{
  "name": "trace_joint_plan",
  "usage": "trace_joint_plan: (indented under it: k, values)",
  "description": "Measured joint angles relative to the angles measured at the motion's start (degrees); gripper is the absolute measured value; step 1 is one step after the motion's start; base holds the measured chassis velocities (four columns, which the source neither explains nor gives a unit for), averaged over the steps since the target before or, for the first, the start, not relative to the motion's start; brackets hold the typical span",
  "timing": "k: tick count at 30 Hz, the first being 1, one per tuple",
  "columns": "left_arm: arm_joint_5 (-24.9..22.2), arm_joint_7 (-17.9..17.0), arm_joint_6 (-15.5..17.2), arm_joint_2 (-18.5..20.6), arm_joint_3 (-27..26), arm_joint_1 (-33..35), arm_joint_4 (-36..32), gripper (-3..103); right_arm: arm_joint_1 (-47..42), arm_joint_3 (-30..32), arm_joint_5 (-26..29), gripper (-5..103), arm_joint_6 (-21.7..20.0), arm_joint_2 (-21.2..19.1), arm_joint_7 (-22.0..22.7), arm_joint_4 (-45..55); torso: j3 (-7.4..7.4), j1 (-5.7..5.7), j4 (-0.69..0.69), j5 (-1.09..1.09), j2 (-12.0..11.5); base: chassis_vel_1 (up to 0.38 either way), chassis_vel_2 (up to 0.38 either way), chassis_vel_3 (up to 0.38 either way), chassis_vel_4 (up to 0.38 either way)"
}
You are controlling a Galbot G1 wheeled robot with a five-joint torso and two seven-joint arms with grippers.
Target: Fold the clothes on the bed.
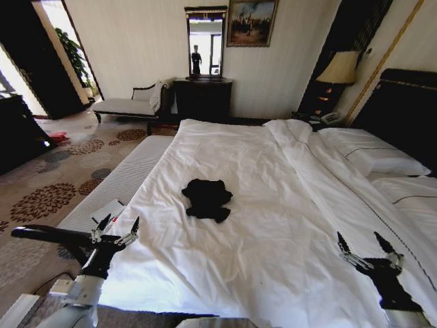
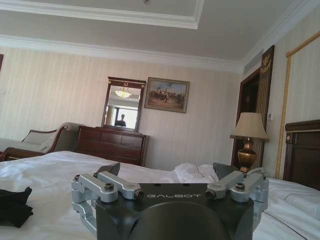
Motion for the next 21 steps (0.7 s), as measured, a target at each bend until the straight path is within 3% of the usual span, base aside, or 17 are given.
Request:
trace_joint_plan:
  k: [12,21]
  values:
    - [0.42,-0.33,-0.10,-0.84,0.37,-0.62,1.28,100,0.68,-1.43,-1.49,100,-0.13,0.61,1.35,-0.69,0.00,0.00,-0.02,0.00,0.00,0.003,0.001,-0.006,-0.003]
    - [0.50,-0.47,-0.41,-1.41,0.32,-0.47,1.68,100,0.61,-1.55,-1.76,100,0.12,0.87,1.44,-0.62,-0.01,0.00,-0.01,-0.01,0.00,0.099,0.078,-0.094,-0.076]
